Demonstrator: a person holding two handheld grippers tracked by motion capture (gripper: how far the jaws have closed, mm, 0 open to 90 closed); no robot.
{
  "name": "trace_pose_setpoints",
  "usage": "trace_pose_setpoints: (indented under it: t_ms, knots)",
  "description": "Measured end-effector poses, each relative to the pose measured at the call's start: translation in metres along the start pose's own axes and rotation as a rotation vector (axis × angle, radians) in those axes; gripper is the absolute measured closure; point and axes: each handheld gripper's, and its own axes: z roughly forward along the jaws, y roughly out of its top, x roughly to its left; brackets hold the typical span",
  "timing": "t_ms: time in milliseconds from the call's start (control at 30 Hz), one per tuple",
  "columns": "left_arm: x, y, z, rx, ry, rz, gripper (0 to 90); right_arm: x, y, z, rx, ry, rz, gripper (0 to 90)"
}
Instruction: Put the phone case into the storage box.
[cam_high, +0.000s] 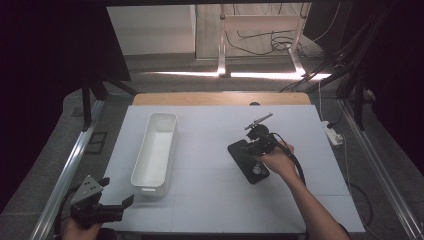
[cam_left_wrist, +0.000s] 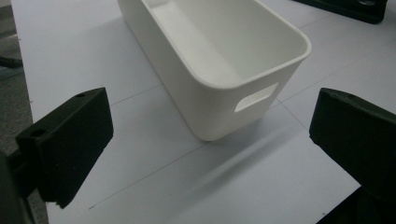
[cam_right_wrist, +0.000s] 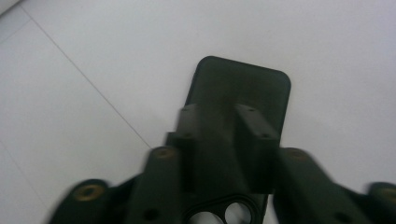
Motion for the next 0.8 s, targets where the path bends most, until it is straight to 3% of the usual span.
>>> trace_pose_setpoints:
  t_ms: [67,300,800]
  knots:
    - [0.000,0.000,0.000,0.001,-0.001,0.001,0.3,0.001,0.000,0.000,-0.001,-0.011,-0.013,89.7]
    - [0.000,0.000,0.000,0.002,0.000,0.005,0.3,0.003,-0.001,0.001,-0.012,-0.029,-0.043,89.7]
    - [-0.002,0.000,0.000,0.005,0.001,0.014,0.4,0.004,-0.009,0.022,0.041,-0.008,-0.038,89.7]
